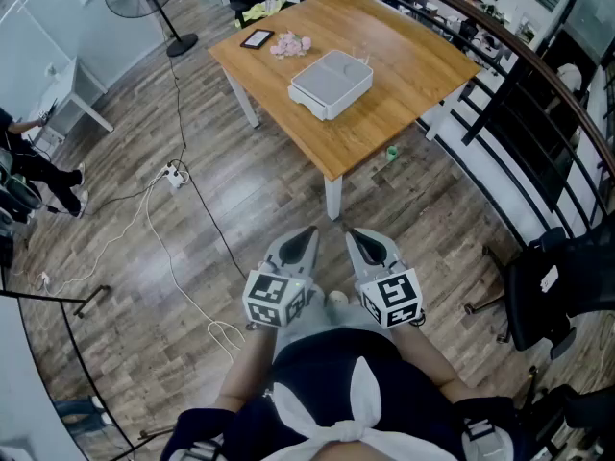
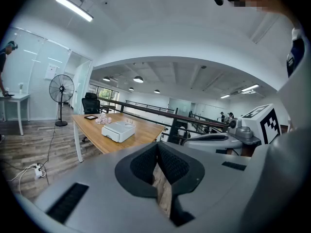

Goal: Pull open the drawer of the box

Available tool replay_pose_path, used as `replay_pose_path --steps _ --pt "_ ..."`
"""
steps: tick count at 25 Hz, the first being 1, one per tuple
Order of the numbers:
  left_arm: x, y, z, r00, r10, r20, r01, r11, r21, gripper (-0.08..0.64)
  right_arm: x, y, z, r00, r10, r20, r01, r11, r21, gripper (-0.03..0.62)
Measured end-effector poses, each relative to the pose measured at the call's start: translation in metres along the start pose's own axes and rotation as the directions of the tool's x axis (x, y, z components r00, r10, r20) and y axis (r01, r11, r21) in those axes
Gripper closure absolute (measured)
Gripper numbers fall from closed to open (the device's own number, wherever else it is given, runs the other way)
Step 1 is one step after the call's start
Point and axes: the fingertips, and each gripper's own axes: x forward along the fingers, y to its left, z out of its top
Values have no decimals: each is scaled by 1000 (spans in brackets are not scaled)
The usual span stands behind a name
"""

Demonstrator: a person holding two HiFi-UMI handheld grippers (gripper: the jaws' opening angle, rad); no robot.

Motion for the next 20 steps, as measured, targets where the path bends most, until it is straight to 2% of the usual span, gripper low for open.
replay_pose_path --steps 4,8,13,20 --pt "1 9 2 1000 8 -3 -8 1000 -3 543 6 0 4 1000 -4 8 4 1000 -6 595" --pt "7 15 4 1000 17 6 -17 1000 0 543 11 -8 4 1000 -17 17 17 999 35 595" --pt "21 20 4 1000 23 -3 -23 1000 7 543 20 -21 -3 1000 -12 16 12 999 42 594" --pt "36 57 15 998 66 13 -66 998 23 543 55 -26 3 1000 9 3 -9 999 35 594"
